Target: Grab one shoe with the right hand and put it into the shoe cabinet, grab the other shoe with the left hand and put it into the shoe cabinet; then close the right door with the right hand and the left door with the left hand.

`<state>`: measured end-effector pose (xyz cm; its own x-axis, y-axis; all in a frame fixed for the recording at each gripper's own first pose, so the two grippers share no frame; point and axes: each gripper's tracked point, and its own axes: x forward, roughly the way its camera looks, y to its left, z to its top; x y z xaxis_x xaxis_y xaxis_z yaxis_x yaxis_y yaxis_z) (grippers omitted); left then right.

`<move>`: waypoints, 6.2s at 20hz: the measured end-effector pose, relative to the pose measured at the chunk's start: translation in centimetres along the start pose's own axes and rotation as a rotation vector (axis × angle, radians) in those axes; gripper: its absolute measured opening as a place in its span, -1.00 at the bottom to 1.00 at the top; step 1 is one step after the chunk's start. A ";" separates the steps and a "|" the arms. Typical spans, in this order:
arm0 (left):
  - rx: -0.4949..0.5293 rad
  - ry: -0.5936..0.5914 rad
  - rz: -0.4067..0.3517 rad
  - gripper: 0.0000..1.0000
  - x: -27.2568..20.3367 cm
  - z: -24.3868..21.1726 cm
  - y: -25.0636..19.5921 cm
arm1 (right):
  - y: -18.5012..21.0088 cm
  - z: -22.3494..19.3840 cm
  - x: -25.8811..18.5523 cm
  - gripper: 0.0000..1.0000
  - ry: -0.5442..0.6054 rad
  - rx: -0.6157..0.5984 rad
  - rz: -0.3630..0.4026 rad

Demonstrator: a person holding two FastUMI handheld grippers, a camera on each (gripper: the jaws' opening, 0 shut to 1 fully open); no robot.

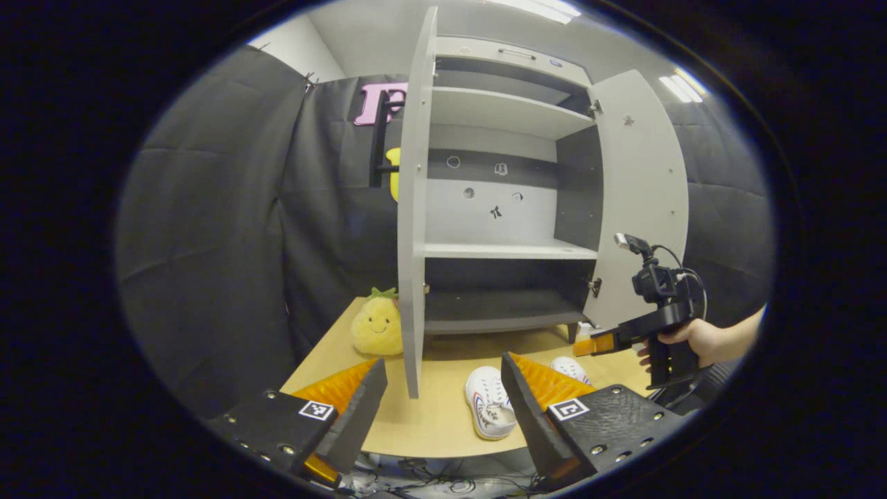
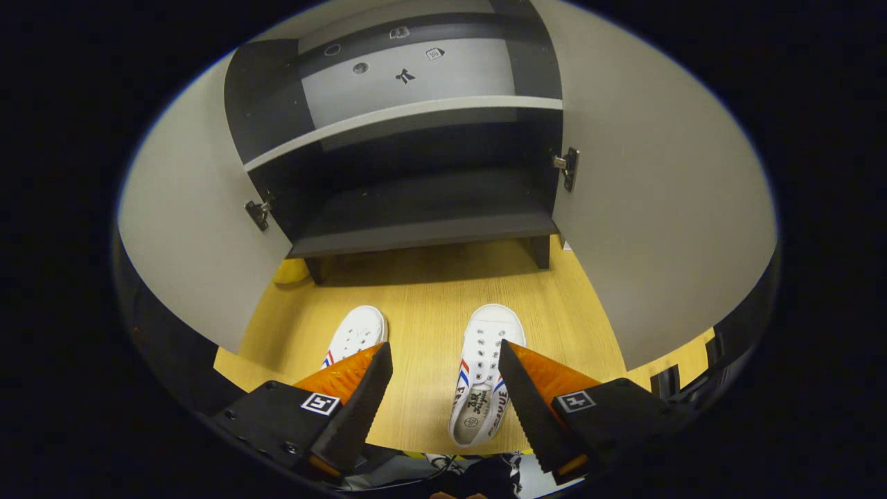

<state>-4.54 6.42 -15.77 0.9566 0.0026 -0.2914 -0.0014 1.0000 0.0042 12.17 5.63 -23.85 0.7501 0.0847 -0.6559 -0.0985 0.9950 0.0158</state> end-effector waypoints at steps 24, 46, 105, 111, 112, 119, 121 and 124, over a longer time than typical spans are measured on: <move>-0.036 0.039 0.105 0.87 -1.2 -2.7 1.4 | -2.9 -8.3 10.6 -0.42 0.204 -0.155 -0.300; 0.146 -0.181 -0.037 0.92 -1.4 5.4 -5.3 | -2.9 -0.4 -0.7 -0.96 -0.002 -0.126 -0.080; 0.038 -0.046 0.381 0.91 1.8 8.5 -7.6 | 4.3 41.7 6.4 -0.43 -0.422 0.119 0.170; 0.003 -0.065 0.347 0.91 2.4 7.9 -8.0 | 4.1 41.1 0.6 0.96 -0.530 0.011 0.117; 0.007 -0.061 0.336 0.93 2.7 7.6 -7.9 | 4.1 40.8 -0.6 0.96 -0.555 -0.016 0.106; 0.028 -0.050 0.130 0.91 6.0 6.5 -8.6 | 2.5 36.1 -7.8 0.96 -0.651 -0.002 0.072; 0.030 -0.035 0.088 0.91 7.0 5.7 -8.6 | 1.2 33.7 -8.3 0.96 -0.648 0.010 0.031; 0.010 0.009 0.022 0.93 8.1 3.8 -8.8 | 1.0 28.4 -8.9 0.96 -0.600 0.027 0.032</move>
<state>4.33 -2.40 -14.51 0.9537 0.0245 -0.2996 -0.0193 0.9996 0.0203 23.96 7.37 3.47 0.9861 0.1214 -0.1139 -0.1160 0.9918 0.0528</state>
